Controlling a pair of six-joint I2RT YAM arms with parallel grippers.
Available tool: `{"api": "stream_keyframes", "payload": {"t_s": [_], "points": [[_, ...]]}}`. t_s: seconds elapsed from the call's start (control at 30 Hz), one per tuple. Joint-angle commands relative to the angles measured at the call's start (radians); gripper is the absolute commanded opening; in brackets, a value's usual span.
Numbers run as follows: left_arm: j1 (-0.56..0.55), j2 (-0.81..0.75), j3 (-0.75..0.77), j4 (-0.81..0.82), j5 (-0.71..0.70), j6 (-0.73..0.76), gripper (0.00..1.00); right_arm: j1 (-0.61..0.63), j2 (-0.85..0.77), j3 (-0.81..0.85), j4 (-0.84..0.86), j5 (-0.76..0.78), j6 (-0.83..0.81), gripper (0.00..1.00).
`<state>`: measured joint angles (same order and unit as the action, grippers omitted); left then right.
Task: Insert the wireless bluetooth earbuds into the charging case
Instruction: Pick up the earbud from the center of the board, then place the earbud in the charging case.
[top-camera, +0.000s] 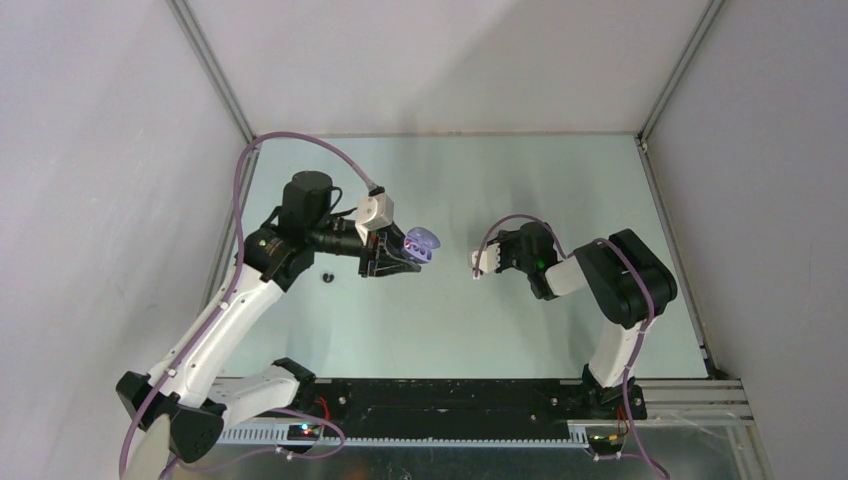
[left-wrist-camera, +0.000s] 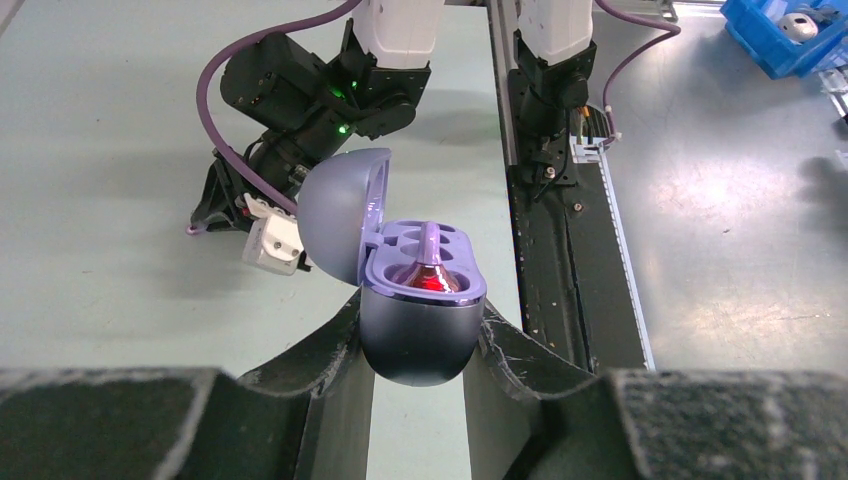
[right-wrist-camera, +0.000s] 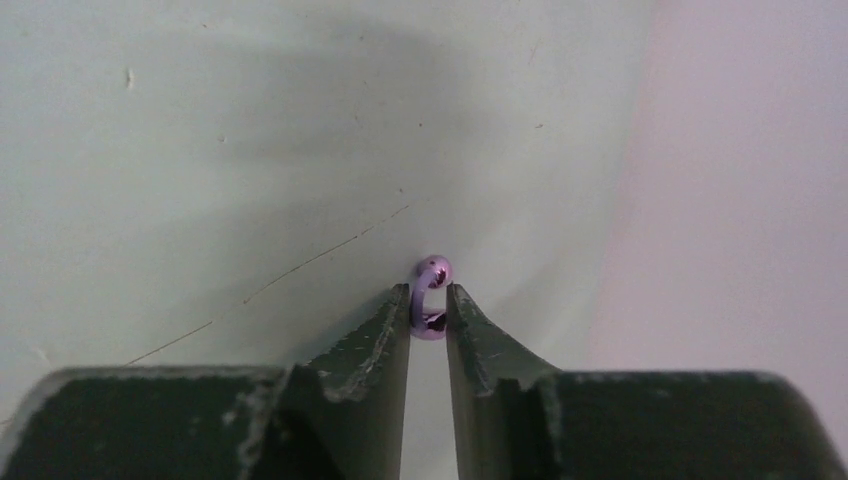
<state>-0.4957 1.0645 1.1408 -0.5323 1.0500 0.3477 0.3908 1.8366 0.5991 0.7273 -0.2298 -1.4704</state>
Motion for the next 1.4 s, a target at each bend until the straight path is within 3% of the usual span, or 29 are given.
{"api": "stream_keyframes", "payload": {"t_s": [0.0, 0.2, 0.4, 0.73, 1.0, 1.2, 1.37], "points": [[0.006, -0.015, 0.001, 0.026, 0.022, -0.007, 0.09, 0.005, 0.005, 0.002, -0.010, 0.000, 0.052, 0.21], [0.007, -0.011, 0.003, 0.027, 0.024, -0.009, 0.09, -0.008, -0.060, 0.052, -0.153, -0.066, 0.149, 0.08], [0.006, -0.013, 0.001, 0.027, 0.021, -0.008, 0.09, -0.015, -0.130, 0.075, -0.245, -0.112, 0.186, 0.08], [0.006, -0.005, -0.008, 0.039, 0.024, -0.015, 0.09, -0.058, -0.324, 0.189, -0.554, -0.221, 0.374, 0.04], [0.006, 0.012, -0.032, 0.070, 0.032, -0.031, 0.11, -0.129, -0.570, 0.318, -0.839, -0.493, 0.746, 0.04], [0.000, 0.048, -0.031, 0.091, 0.040, -0.052, 0.12, -0.140, -0.784, 0.334, -0.840, -0.655, 0.997, 0.06], [-0.004, 0.088, -0.011, 0.114, 0.030, -0.093, 0.12, -0.150, -0.828, 0.390, -0.781, -0.793, 1.236, 0.06]]}}
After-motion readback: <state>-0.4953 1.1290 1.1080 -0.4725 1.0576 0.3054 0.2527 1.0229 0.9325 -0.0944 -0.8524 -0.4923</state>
